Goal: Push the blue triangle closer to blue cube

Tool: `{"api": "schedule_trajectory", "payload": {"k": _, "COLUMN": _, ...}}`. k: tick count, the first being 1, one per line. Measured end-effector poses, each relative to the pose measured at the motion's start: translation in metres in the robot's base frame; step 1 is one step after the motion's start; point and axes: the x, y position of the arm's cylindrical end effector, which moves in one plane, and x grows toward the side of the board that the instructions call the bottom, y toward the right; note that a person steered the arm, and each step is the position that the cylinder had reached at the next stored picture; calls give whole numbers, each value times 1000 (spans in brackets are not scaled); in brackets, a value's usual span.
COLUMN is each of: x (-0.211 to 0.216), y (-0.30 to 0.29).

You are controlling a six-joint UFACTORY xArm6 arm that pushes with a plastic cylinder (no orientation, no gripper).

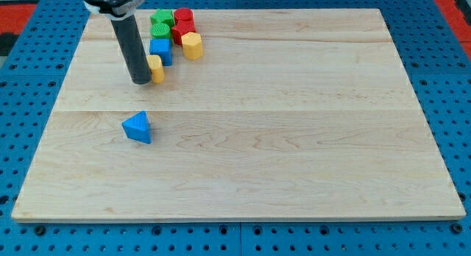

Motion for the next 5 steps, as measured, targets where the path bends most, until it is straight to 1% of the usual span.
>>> {"api": "schedule_trajectory", "payload": {"k": 1, "x": 6, "y": 0}}
{"api": "schedule_trajectory", "payload": {"k": 2, "x": 47, "y": 25}}
{"api": "schedule_trajectory", "payload": {"k": 3, "x": 99, "y": 42}}
{"api": "schedule_trajectory", "payload": {"k": 4, "x": 137, "y": 33}}
{"api": "schedule_trajectory", "payload": {"k": 5, "x": 135, "y": -4}}
